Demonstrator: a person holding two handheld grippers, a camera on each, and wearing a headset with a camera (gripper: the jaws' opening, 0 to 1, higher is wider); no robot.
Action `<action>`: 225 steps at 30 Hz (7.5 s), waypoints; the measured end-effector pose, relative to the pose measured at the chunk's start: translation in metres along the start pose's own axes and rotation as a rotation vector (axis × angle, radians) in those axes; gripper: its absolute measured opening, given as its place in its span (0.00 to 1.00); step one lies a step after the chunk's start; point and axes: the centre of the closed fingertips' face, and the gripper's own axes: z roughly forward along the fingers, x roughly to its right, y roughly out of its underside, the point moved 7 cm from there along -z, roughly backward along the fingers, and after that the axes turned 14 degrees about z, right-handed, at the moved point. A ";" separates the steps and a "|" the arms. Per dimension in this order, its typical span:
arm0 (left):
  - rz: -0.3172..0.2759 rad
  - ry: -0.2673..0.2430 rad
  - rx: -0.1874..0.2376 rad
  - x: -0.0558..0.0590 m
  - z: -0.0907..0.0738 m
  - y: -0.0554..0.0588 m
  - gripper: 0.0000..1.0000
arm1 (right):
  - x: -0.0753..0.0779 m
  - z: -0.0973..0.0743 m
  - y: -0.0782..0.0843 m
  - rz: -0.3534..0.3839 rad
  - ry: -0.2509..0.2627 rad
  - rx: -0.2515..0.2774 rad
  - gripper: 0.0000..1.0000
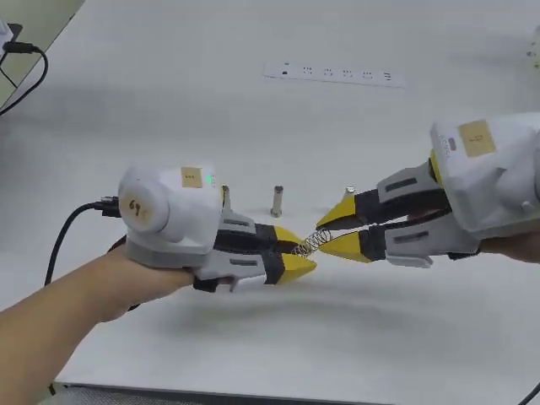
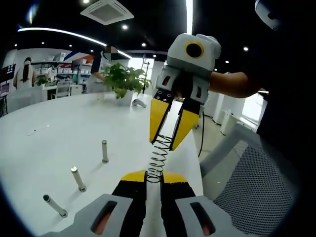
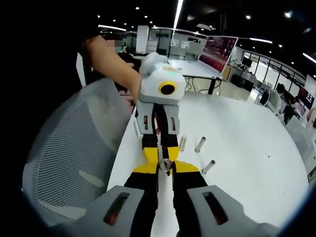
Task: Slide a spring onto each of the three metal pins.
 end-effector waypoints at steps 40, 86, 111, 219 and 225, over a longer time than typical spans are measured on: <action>-0.050 -0.025 0.079 0.001 -0.008 -0.011 0.02 | -0.006 0.004 -0.009 0.193 0.026 0.398 0.07; -0.072 -0.212 -0.014 -0.013 -0.043 0.014 0.37 | 0.002 0.001 -0.002 0.214 0.078 0.399 0.07; -0.037 -0.308 -0.050 -0.013 -0.063 0.018 0.71 | 0.012 -0.004 0.002 0.220 0.144 0.382 0.07; -0.071 -0.473 -0.090 -0.036 -0.132 0.036 0.99 | 0.107 -0.015 0.058 0.480 0.484 0.412 0.07; -0.073 -0.476 -0.091 -0.035 -0.132 0.037 0.99 | 0.105 -0.014 0.060 0.490 0.487 0.414 0.08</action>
